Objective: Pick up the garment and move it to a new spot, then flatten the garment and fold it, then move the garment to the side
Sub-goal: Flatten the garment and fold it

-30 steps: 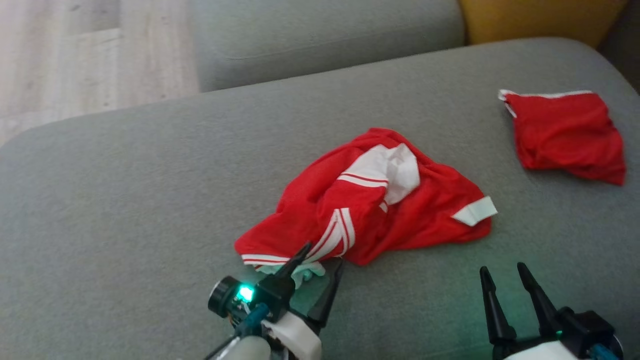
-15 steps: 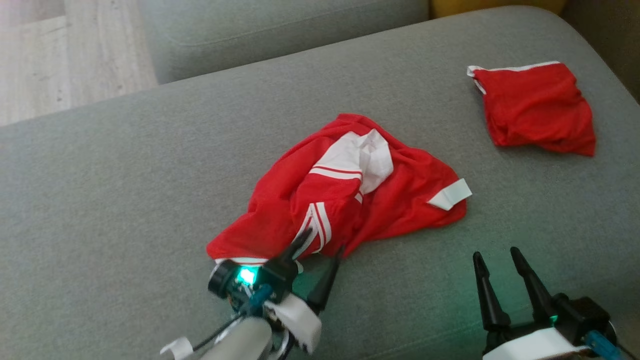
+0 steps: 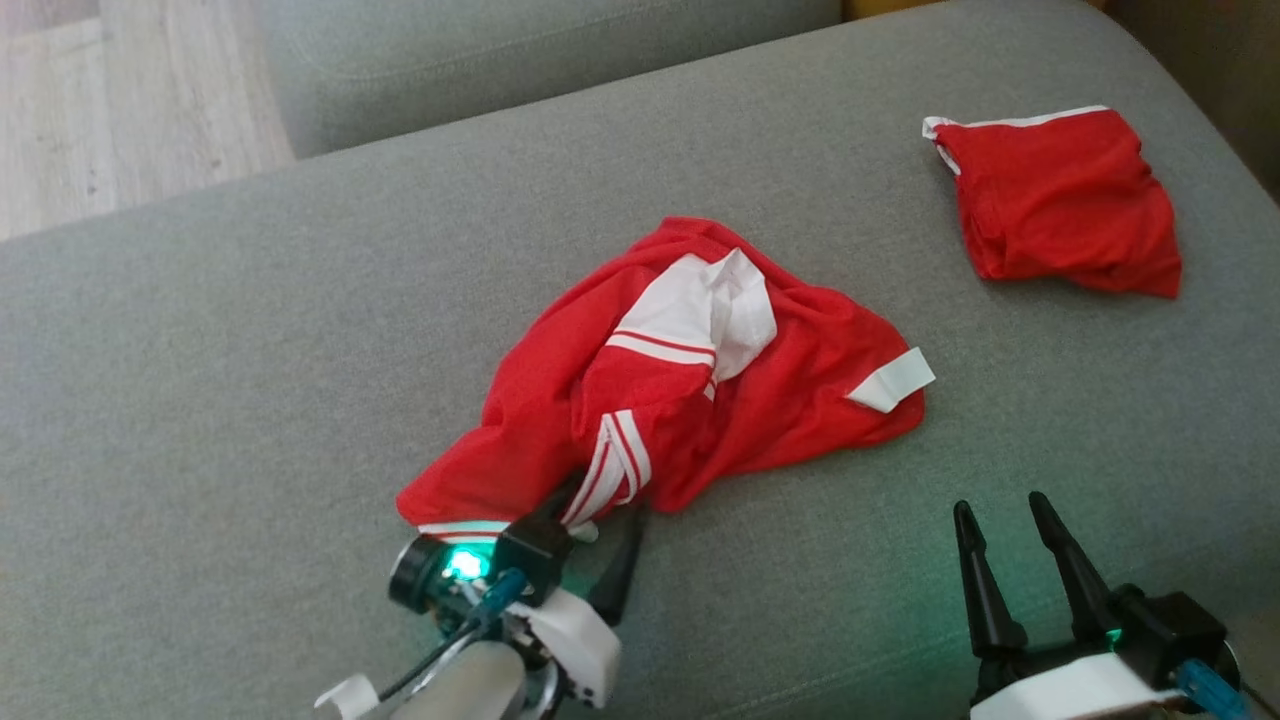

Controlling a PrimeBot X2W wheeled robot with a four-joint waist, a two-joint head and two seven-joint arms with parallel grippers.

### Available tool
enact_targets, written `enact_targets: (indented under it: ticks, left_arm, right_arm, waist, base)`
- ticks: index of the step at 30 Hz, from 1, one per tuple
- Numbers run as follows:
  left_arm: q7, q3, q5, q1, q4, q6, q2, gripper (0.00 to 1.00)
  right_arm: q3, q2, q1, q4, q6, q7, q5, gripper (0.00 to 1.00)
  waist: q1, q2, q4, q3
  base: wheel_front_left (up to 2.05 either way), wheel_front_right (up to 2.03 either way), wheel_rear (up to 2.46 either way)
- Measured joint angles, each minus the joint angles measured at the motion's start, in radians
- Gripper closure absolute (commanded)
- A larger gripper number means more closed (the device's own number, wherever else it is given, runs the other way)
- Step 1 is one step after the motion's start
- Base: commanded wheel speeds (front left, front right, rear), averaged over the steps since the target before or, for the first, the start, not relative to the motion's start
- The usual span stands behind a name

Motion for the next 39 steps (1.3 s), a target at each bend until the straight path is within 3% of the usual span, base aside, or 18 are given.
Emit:
enact_targets:
  ticks: [5, 12, 13, 15, 25, 32, 39]
  left_arm:
    - [0.0, -0.051, -0.026, -0.025, -0.062, -0.025, 0.0, 0.0]
    - [0.0, -0.102, -0.041, -0.075, -0.062, 0.004, 0.0, 0.0]
    - [0.0, -0.107, -0.045, -0.082, -0.059, 0.004, 0.0, 0.15]
    - [0.0, -0.11, -0.049, -0.088, -0.061, 0.008, 0.0, 0.98]
    - [0.0, -0.165, -0.103, -0.223, -0.094, 0.008, 0.0, 1.0]
    - [0.0, -0.201, -0.104, -0.516, -0.106, -0.017, -0.004, 1.0]
    - [-0.006, -0.076, -0.12, -0.837, -0.112, -0.017, -0.031, 1.0]
  right_arm:
    - [0.007, 0.0, -0.017, -0.001, 0.0, 0.0, 0.0, 0.0]
    - [0.011, 0.001, -0.035, 0.002, 0.0, 0.0, 0.0, 0.0]
    - [0.011, 0.001, -0.036, 0.002, 0.0, 0.0, 0.0, 0.0]
    - [0.011, 0.001, -0.036, 0.003, 0.0, 0.0, 0.0, 0.0]
    - [0.04, -0.001, -0.036, 0.014, 0.0, 0.0, 0.008, 0.0]
    - [0.105, -0.001, -0.034, 0.025, 0.0, 0.0, 0.019, 0.0]
    - [0.1, -0.001, 0.019, 0.034, 0.0, 0.0, 0.027, 0.0]
  waist:
    - [0.0, 0.0, -0.008, 0.018]
    - [0.0, 0.0, -0.043, 0.033]
    - [0.0, 0.0, -0.049, 0.033]
    - [0.0001, 0.0, -0.054, 0.034]
    - [0.0, 0.0, -0.094, -0.019]
    - [0.0, 0.0, -0.127, -0.084]
    - [-0.0002, 0.0, -0.123, -0.151]
  base:
    - [0.0, 0.0, 0.0]
    - [0.0, 0.0, 0.0]
    - [0.0, 0.0, 0.0]
    - [0.0, 0.0, 0.0]
    - [0.0, 0.0, 0.0]
    - [0.0, 0.0, 0.0]
    - [0.0, 0.0, 0.0]
